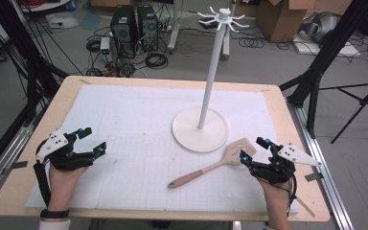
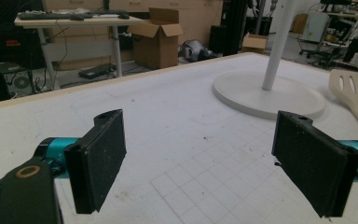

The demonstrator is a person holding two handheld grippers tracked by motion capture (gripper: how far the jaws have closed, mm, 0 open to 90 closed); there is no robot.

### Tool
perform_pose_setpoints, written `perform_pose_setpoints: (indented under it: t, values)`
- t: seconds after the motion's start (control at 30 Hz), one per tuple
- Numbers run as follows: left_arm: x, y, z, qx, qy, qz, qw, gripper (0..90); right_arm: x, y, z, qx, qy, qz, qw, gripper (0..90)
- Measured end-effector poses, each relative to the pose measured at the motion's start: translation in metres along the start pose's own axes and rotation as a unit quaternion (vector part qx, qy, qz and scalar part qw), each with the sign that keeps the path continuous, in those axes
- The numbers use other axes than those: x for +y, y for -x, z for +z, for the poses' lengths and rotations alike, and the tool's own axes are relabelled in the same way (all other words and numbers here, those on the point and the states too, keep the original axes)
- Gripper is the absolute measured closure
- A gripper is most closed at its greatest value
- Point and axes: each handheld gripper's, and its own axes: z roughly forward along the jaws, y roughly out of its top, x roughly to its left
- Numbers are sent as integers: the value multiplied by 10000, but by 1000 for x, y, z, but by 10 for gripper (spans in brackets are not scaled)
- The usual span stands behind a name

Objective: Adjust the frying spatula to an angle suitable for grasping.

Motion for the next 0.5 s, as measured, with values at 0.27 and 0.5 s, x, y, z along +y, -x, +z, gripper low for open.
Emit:
perform_pose_setpoints:
  t: [0.27, 0.5]
  values:
    - [4, 7, 1, -89, 27, 13, 10000, 174, 1, 2, -6, -61, 67, 42, 9999, 154]
    - [6, 11, 8, -186, -12, 89, 9998, 172, 0, 3, -8, -92, 23, 79, 9999, 154]
